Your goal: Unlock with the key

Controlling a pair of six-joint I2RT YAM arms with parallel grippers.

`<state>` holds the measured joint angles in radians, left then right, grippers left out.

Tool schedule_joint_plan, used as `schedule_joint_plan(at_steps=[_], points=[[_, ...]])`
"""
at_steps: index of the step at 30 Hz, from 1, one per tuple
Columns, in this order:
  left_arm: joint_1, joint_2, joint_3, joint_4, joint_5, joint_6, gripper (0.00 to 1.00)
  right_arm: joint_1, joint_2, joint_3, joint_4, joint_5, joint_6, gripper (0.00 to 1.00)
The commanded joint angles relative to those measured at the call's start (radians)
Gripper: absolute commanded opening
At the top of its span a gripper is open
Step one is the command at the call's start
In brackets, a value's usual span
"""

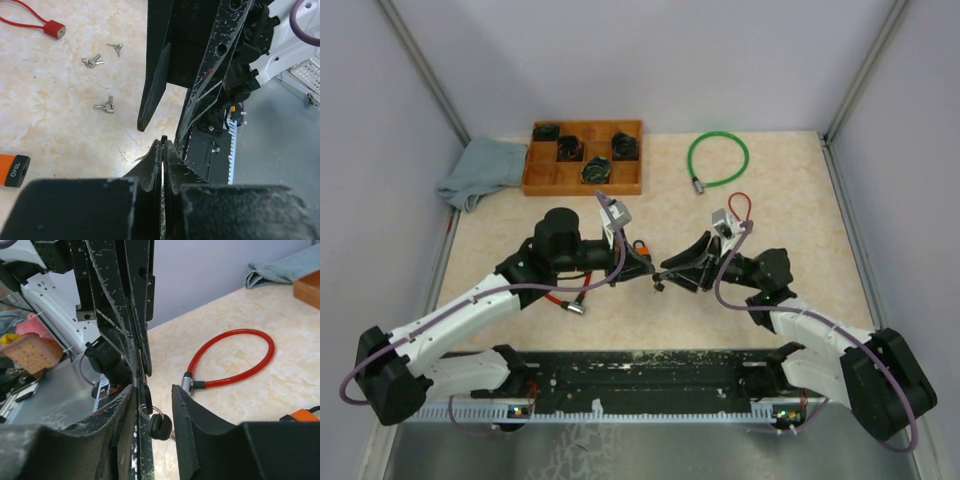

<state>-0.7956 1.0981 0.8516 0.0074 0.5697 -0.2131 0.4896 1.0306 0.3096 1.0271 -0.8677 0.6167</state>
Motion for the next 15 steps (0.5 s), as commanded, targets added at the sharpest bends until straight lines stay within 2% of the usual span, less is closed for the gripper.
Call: schedule_joint_plan(at_steps=[1,9,15], points=[[0.008,0.006,0.018,0.053,0.056,-0.020,0.00,-0.004,0.053,0.037,0.172,-0.072,0.052,0.33],[0.013,0.030,0.008,0.115,0.084,-0.057,0.00,-0.003,0.123,0.018,0.305,-0.118,0.118,0.21],[0.022,0.036,-0.007,0.154,0.091,-0.082,0.00,-0.003,0.140,0.015,0.336,-0.138,0.129,0.07]])
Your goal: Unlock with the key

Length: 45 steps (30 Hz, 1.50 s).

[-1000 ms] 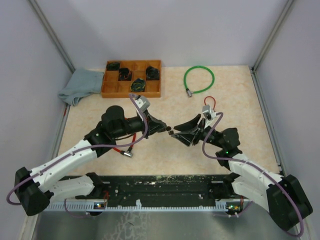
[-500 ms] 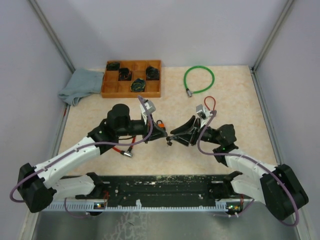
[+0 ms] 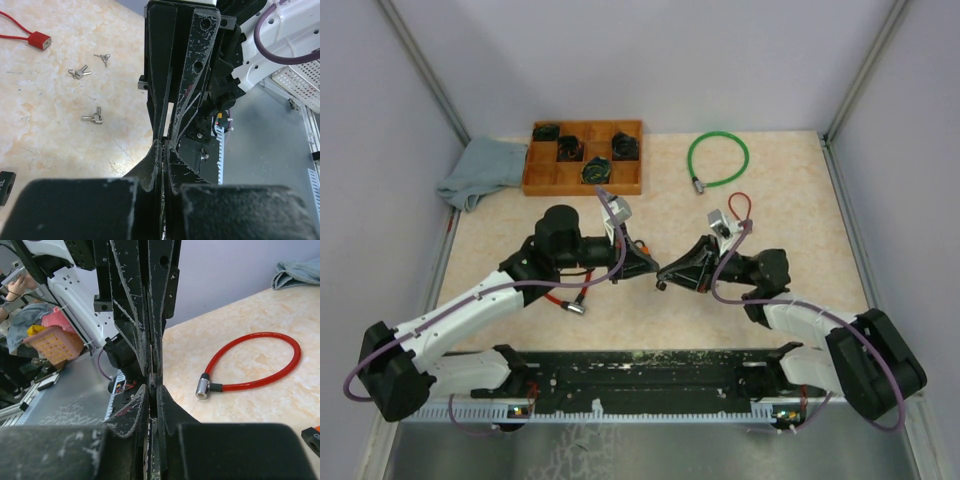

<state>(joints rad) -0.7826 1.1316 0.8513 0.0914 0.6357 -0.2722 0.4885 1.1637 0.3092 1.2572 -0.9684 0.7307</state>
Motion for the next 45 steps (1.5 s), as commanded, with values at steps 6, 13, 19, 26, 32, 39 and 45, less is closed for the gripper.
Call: schedule_joint_plan(at_steps=[6,13,19,26,32,39,45], points=[[0.016,0.008,-0.015,0.083,0.020,-0.034,0.00,-0.002,0.007,0.010,0.107,-0.040,0.009,0.00],[0.020,-0.022,-0.036,0.046,-0.150,-0.050,0.34,-0.002,-0.007,0.007,0.020,-0.004,-0.033,0.00],[0.026,-0.046,-0.020,-0.094,-0.439,-0.099,0.81,-0.002,-0.075,0.007,-0.229,0.087,-0.179,0.00],[0.034,0.008,0.058,-0.324,-0.714,-0.257,1.00,-0.002,-0.169,0.013,-0.503,0.217,-0.312,0.00],[0.058,0.092,0.105,-0.367,-0.683,-0.281,1.00,-0.002,-0.215,0.013,-0.646,0.335,-0.393,0.00],[0.066,0.313,0.213,-0.433,-0.704,-0.266,1.00,-0.002,-0.256,-0.012,-0.733,0.479,-0.440,0.00],[0.065,0.583,0.419,-0.614,-0.725,-0.263,0.99,-0.002,-0.305,-0.039,-0.764,0.541,-0.467,0.00]])
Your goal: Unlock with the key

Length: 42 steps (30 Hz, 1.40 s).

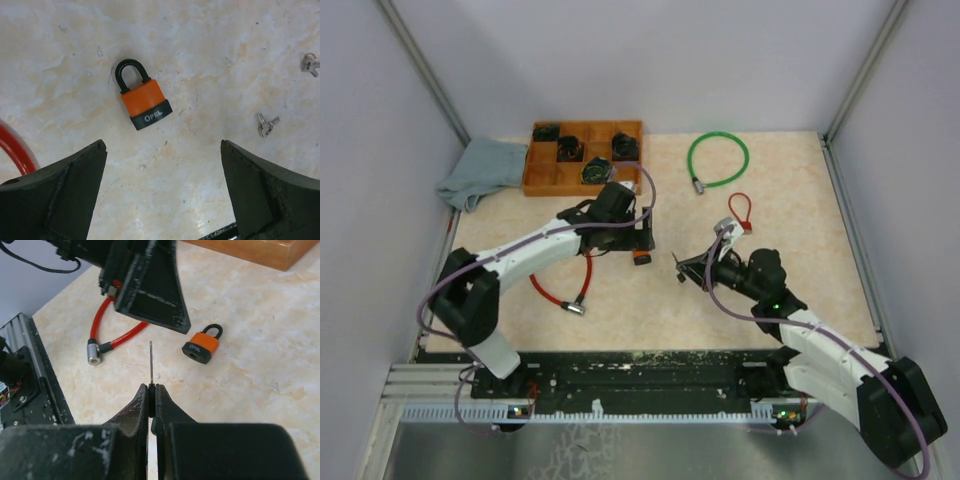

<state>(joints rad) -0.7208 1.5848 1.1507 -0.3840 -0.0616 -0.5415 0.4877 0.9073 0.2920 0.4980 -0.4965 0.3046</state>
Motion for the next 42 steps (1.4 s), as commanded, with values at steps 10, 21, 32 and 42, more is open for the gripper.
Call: schedule_joint_plan(at_steps=[10,21,32,42], points=[[0.003,0.375,0.290,-0.216,-0.054,0.020,0.92,0.000,-0.096,-0.041,-0.021,0.093,-0.038,0.00],[0.002,0.492,0.359,-0.223,-0.036,0.031,0.76,0.000,-0.092,-0.044,-0.009,0.089,-0.029,0.00],[0.001,0.413,0.271,-0.216,-0.014,0.009,0.50,0.000,-0.034,-0.034,0.026,0.064,0.012,0.00],[0.004,0.256,0.149,-0.165,-0.027,-0.087,0.35,0.089,0.149,0.033,0.078,0.064,0.105,0.00]])
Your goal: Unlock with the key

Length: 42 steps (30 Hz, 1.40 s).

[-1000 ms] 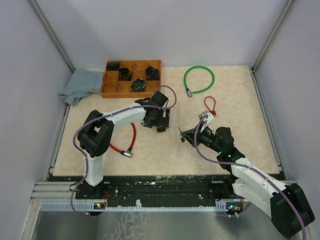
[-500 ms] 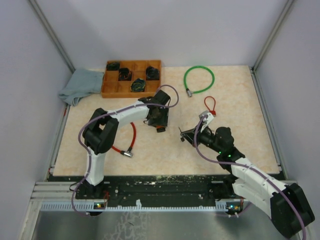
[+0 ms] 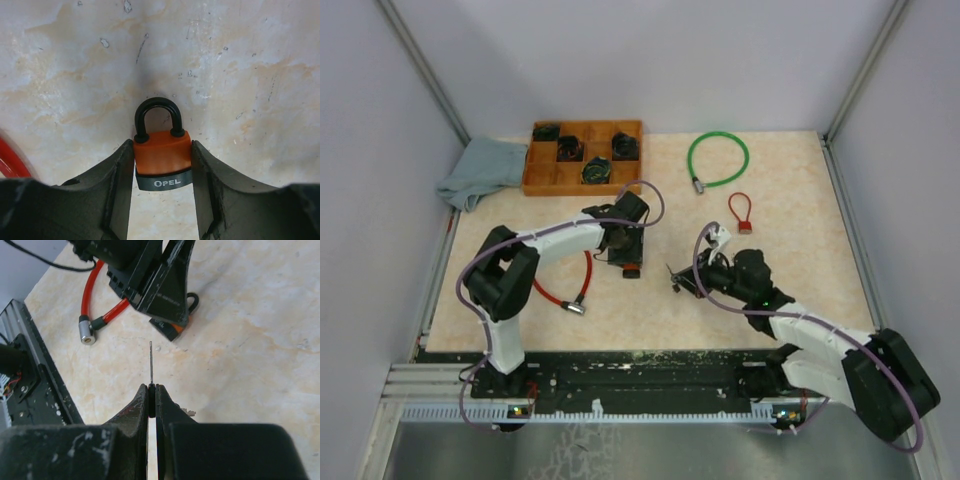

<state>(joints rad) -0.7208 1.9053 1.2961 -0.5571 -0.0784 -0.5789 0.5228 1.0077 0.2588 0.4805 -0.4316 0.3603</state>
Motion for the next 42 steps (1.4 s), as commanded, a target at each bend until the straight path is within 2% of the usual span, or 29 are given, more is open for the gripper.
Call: schedule_joint_plan(at_steps=[1,5,19,27,42], points=[[0.004,-0.073,0.009,-0.002,-0.021,-0.058,0.32,0.070,0.068,0.069,0.113,-0.002,0.062,0.00],[0.004,-0.116,0.016,-0.036,-0.063,-0.098,0.24,0.120,0.149,0.076,0.215,-0.013,0.139,0.00],[0.003,-0.247,0.005,-0.051,-0.077,-0.150,0.03,0.196,0.500,0.149,0.602,-0.037,0.440,0.00],[0.001,-0.270,-0.003,-0.046,-0.065,-0.153,0.00,0.198,0.691,0.174,0.747,-0.018,0.534,0.00],[0.000,-0.298,-0.033,-0.022,-0.055,-0.160,0.00,0.196,0.746,0.166,0.776,0.080,0.581,0.00]])
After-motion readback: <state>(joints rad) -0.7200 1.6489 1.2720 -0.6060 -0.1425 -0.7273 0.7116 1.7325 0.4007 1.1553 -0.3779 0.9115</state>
